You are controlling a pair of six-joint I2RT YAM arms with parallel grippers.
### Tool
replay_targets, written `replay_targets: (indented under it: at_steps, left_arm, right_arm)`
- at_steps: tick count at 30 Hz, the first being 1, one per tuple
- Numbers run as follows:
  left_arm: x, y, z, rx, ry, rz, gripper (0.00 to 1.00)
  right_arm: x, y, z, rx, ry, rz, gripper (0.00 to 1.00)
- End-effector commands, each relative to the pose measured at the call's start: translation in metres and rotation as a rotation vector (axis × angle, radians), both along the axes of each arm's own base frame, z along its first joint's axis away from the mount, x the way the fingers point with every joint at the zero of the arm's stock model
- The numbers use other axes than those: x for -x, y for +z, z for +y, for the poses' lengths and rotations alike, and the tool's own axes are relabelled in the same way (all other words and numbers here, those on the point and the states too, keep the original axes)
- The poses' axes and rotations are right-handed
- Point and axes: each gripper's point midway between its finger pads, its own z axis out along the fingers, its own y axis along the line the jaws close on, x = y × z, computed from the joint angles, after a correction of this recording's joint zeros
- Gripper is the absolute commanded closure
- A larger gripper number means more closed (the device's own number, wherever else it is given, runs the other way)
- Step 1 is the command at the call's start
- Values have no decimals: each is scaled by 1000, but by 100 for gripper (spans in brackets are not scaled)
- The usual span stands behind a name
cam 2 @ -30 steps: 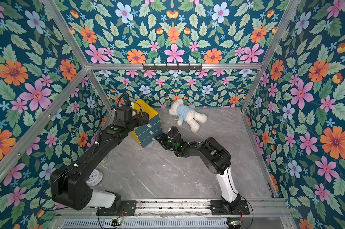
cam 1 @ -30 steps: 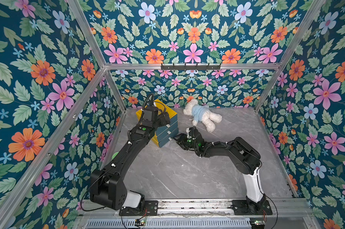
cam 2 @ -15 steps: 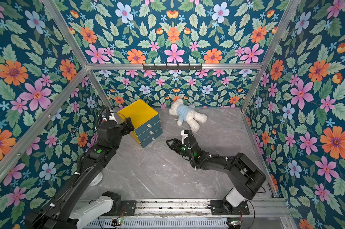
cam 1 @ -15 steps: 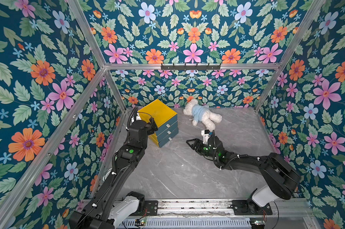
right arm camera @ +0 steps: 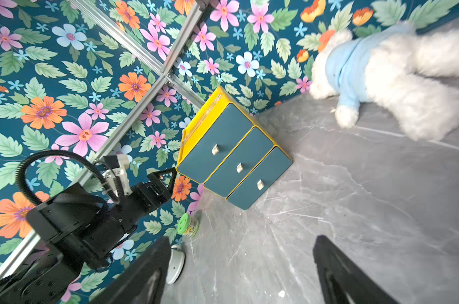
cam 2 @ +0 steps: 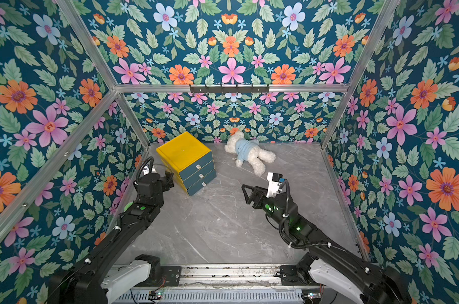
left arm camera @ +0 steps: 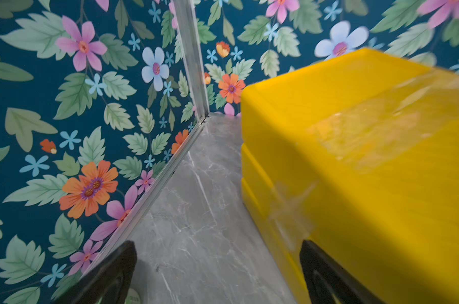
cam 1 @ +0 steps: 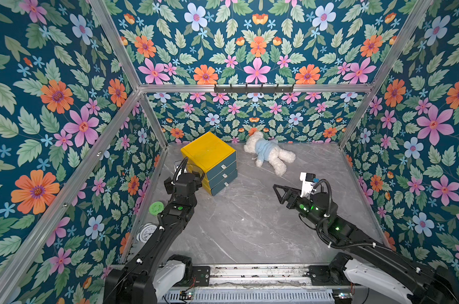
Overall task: Place the fruit knives into the drawer by color
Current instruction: Reset both arms
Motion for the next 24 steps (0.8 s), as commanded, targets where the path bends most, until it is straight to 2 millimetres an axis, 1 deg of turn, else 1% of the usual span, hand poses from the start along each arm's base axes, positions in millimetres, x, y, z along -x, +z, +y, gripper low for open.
replay_targets:
  at_steps: [1,4,8,13,14,15,16,20,24]
  left_arm:
    - [-12,-5,14,9,53,-59,1]
    - [-25,-32,18,55,58,-61,1]
    - [-32,-71,23,51,67,-44,1]
    - [-37,-101,21,22,22,-33,1]
    - [-42,-98,19,19,6,-40,1]
    - [-44,-102,18,12,-6,-13,1]
    - [-46,-100,18,1,-7,-20,1]
    - [-46,-99,16,2,-31,-27,1]
    - [-52,-102,9,6,-101,-11,1]
  right_arm:
    - [2,-9,-20,95,-73,-21,7]
    - [4,-13,-26,103,-87,-21,4]
    - [4,-18,-28,125,-95,-16,1]
    - [2,-22,-31,192,-107,-1,1]
    - [2,-22,-33,202,-114,0,1]
    - [1,-23,-34,210,-122,0,1]
    - [0,-24,-34,215,-127,0,1]
    - [-6,-24,-35,262,-144,-3,1]
    - [-11,-26,-37,313,-162,5,1]
